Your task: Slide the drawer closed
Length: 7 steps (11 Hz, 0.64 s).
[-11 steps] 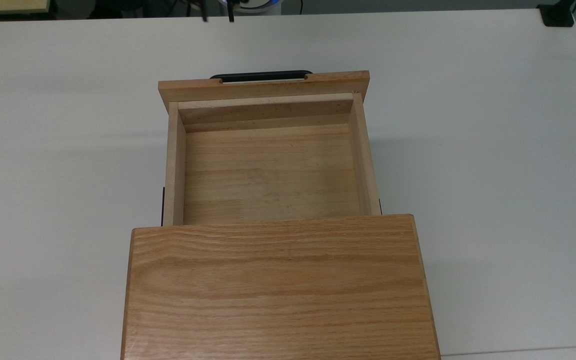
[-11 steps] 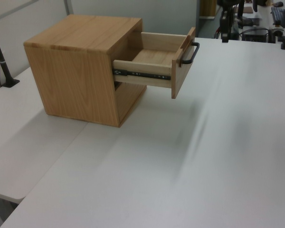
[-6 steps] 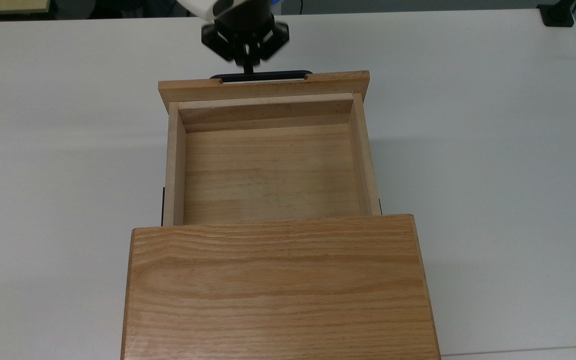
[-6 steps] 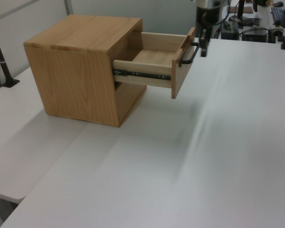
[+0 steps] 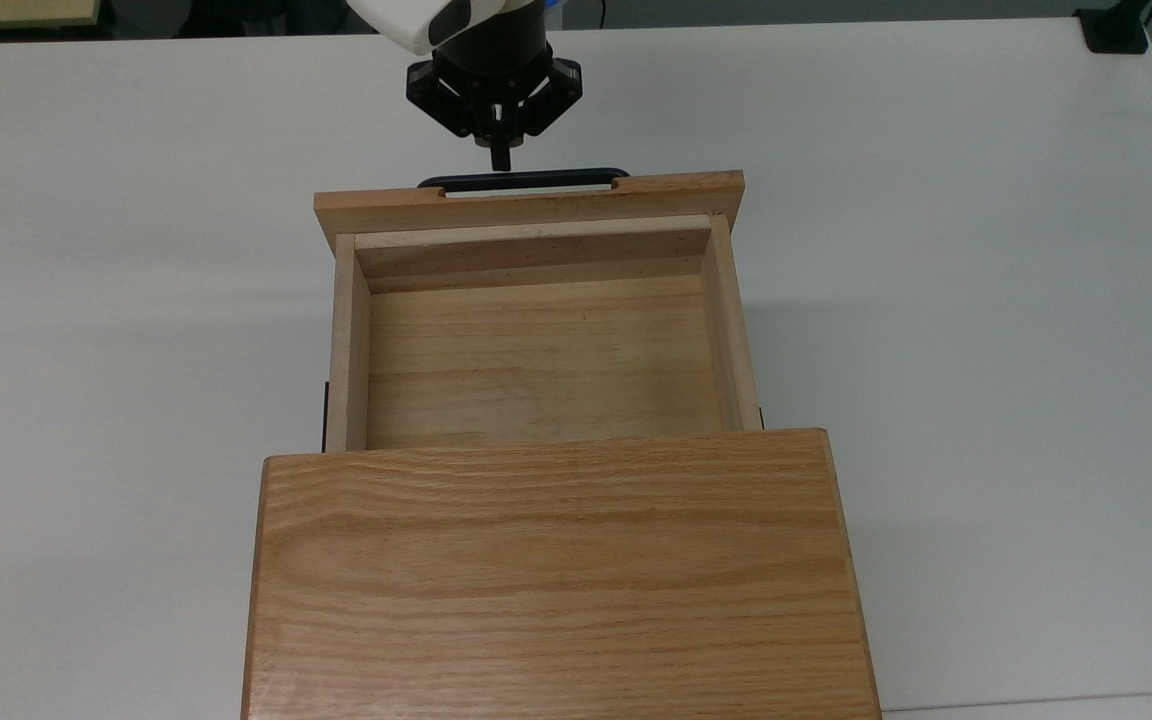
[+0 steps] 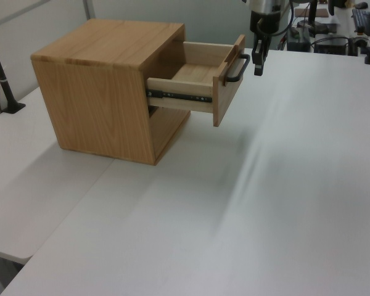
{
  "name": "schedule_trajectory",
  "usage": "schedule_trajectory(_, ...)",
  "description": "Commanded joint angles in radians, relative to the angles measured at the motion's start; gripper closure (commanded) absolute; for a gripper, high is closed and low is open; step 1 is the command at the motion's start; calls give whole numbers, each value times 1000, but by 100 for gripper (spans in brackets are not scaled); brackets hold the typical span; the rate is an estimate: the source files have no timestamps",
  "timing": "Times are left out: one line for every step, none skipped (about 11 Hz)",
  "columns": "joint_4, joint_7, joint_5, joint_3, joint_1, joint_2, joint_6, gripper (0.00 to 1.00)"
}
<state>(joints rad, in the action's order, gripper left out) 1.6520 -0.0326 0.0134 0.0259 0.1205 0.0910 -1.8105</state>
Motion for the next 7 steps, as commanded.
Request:
schedule_trajectory(-205,-352,43,2,16,263,-537,100)
schedule_trajectory(-196,-345,45,5,18,250,-505,100)
schedule_trajectory(-190,-319,42,3,18,240,-410,100)
schedule_trajectory(-187,-264,27,2,16,214,-295,100)
schedule_trajectory(-184,-192,8,0,11,176,-182,100)
schedule_trajectory(-184,-111,-31,5,7,135,-68,100)
schedule_trajectory(-178,-43,-55,12,1,98,36,100)
